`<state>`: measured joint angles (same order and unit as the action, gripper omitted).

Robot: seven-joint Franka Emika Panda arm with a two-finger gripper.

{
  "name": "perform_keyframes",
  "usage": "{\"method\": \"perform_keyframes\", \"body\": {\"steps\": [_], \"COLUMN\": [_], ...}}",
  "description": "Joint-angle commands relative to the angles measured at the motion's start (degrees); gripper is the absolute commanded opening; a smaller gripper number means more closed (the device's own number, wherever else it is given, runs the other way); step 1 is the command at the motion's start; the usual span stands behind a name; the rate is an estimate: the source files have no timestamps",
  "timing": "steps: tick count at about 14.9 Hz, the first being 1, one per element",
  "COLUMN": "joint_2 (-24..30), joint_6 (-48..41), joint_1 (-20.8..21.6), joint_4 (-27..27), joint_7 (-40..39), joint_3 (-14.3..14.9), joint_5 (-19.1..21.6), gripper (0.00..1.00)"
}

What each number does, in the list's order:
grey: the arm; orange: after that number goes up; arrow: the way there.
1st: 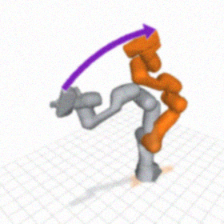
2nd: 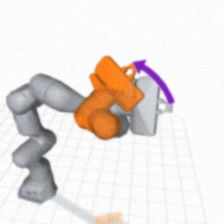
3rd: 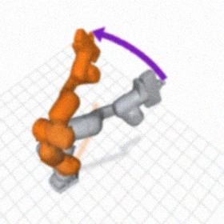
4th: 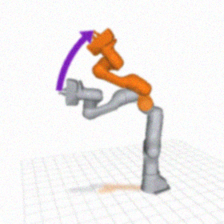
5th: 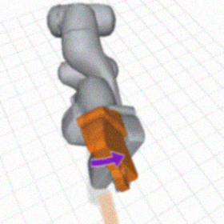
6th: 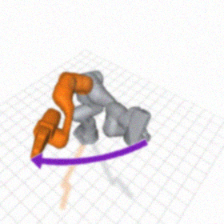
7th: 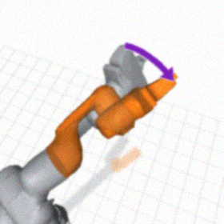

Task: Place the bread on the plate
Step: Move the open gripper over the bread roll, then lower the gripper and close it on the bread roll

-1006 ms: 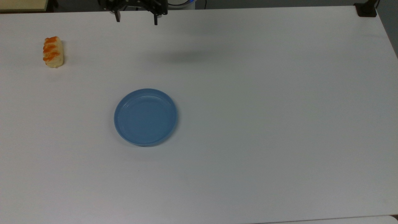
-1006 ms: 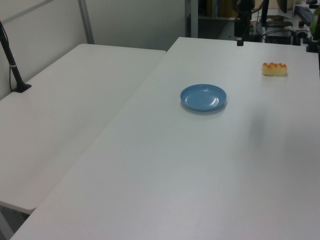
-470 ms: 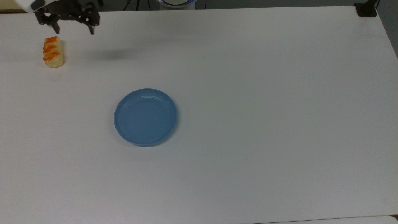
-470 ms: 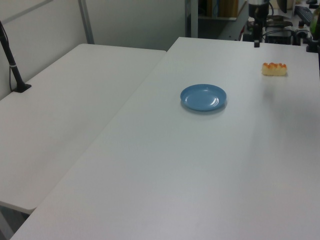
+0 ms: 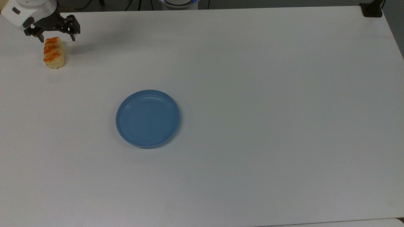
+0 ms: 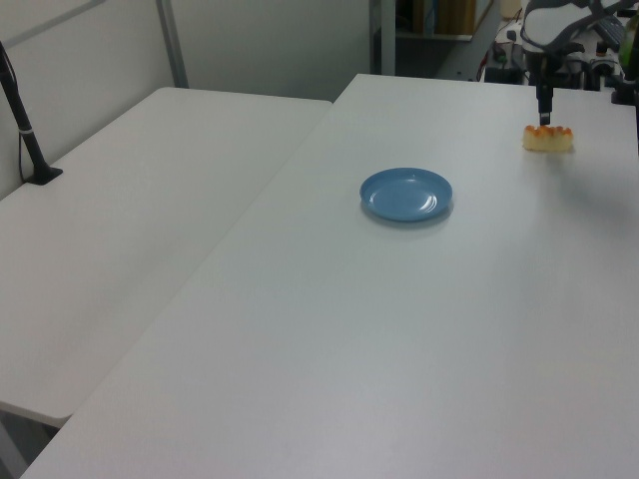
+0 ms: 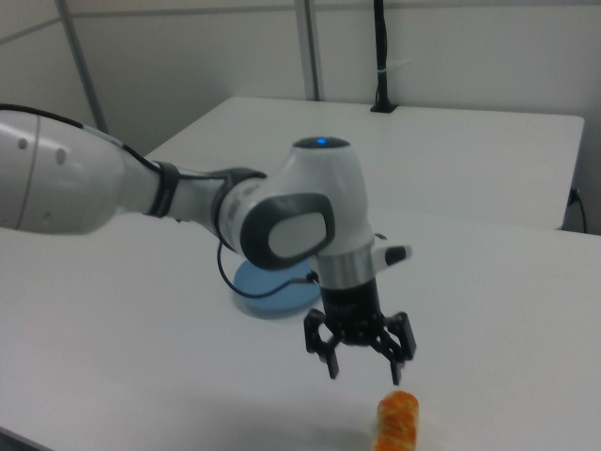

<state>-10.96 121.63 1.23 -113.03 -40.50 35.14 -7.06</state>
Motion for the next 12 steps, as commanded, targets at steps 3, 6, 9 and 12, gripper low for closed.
{"method": "perform_keyframes", "body": {"steps": [3, 6, 9, 12], "joint_2": [-6.6, -8.5, -8.3, -6.8], "joint_6": [11.3, 12.9, 12.4, 9.2], "joint_1": [-1.9, -2.7, -2.6, -1.8], "joint_4": [-3.0, -2.9, -2.9, -2.7], "joint_7": [-2.4, -2.6, -2.7, -1.8], "joint_3": [1.4, 1.4, 1.4, 1.3], "joint_5": [-0.9, -0.9, -0.8, -0.2], "gripper": [1.0, 0.88, 0.39, 0.3]}}
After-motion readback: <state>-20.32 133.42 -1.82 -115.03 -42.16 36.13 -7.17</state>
